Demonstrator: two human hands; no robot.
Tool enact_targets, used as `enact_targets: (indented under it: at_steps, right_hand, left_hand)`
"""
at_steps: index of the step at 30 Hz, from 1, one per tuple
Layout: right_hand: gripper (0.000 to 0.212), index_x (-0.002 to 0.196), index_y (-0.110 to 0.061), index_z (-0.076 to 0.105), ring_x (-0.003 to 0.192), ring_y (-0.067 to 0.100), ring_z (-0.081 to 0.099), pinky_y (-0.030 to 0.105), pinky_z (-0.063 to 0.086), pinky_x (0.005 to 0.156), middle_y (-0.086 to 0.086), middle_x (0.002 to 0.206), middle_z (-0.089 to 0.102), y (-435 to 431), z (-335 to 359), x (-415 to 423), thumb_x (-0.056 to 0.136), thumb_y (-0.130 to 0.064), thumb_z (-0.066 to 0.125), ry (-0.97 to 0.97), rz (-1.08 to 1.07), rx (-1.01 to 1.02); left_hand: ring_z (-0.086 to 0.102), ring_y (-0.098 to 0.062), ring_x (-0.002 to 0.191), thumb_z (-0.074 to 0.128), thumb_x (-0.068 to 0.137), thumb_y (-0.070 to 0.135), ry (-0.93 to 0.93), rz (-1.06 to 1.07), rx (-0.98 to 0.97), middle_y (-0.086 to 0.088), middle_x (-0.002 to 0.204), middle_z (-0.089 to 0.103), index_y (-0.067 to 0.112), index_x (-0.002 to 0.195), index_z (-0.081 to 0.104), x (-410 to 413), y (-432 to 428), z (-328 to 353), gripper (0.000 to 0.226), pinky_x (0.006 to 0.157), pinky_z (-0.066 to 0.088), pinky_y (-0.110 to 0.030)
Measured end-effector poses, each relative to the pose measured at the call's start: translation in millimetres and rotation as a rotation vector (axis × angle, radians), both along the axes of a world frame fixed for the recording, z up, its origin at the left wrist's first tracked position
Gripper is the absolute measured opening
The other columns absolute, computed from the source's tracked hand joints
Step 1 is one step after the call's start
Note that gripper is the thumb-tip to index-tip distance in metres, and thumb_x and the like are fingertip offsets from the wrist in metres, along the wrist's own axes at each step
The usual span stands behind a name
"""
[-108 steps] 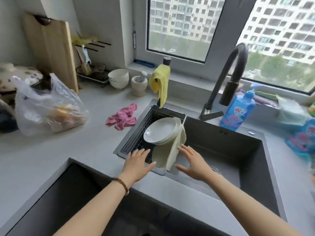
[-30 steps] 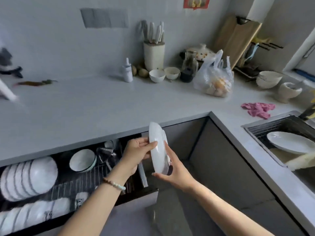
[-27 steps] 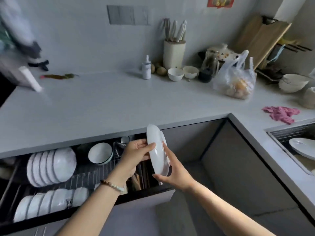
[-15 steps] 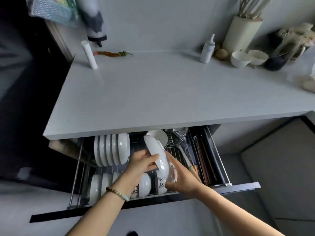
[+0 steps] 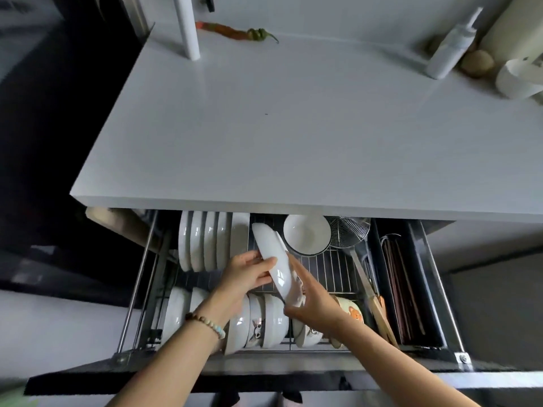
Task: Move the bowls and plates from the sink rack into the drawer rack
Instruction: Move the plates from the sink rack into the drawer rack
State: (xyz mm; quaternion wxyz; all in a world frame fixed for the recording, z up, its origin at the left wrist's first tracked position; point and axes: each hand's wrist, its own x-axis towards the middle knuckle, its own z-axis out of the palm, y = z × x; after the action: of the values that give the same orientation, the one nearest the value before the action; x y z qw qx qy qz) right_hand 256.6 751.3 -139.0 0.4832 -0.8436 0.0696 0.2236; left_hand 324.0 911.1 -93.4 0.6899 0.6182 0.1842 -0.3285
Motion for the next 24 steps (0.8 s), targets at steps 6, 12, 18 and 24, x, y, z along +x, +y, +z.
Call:
enact_targets:
  at_steps: [6,12,18,24]
  right_hand:
    - [0.102,0.150,-0.044,0.007,0.136,0.012,0.038,0.028,0.041,0.109,-0.012,0.151,0.033,4,-44,22,0.074,-0.023,0.073,-0.025,-0.030,0.014]
    - [0.104,0.148,-0.044,0.004,0.141,-0.004,0.015,0.013,0.017,0.110,-0.024,0.154,0.016,15,-69,40,0.076,-0.035,0.078,-0.105,-0.077,0.105]
    - [0.109,0.149,-0.044,0.002,0.142,-0.003,0.020,0.028,0.023,0.119,-0.034,0.149,0.014,35,-84,56,0.072,-0.044,0.079,-0.120,-0.087,0.189]
    - [0.107,0.147,-0.045,0.002,0.142,-0.002,0.022,0.030,0.025,0.119,-0.027,0.153,0.018,50,-93,71,0.075,-0.036,0.080,-0.131,-0.068,0.200]
  left_hand:
    - [0.070,-0.011,0.082,0.066,0.084,0.007,-0.065,-0.012,0.040,-0.005,0.097,0.073,0.008,0.106,0.066,27,-5,-39,0.022,0.066,0.057,-0.017]
    - [0.069,-0.004,0.074,0.064,0.086,0.009,-0.196,-0.080,0.089,-0.003,0.094,0.072,0.010,0.103,0.066,49,3,-45,0.017,0.059,0.053,-0.012]
    - [0.068,0.003,0.066,0.063,0.086,0.007,-0.285,-0.109,0.113,0.011,0.069,0.073,0.021,0.084,0.068,62,16,-52,0.014,0.061,0.054,-0.010]
    - [0.067,0.006,0.065,0.064,0.086,0.009,-0.306,-0.068,0.154,0.010,0.078,0.070,0.028,0.081,0.063,72,26,-62,0.020,0.062,0.053,-0.009]
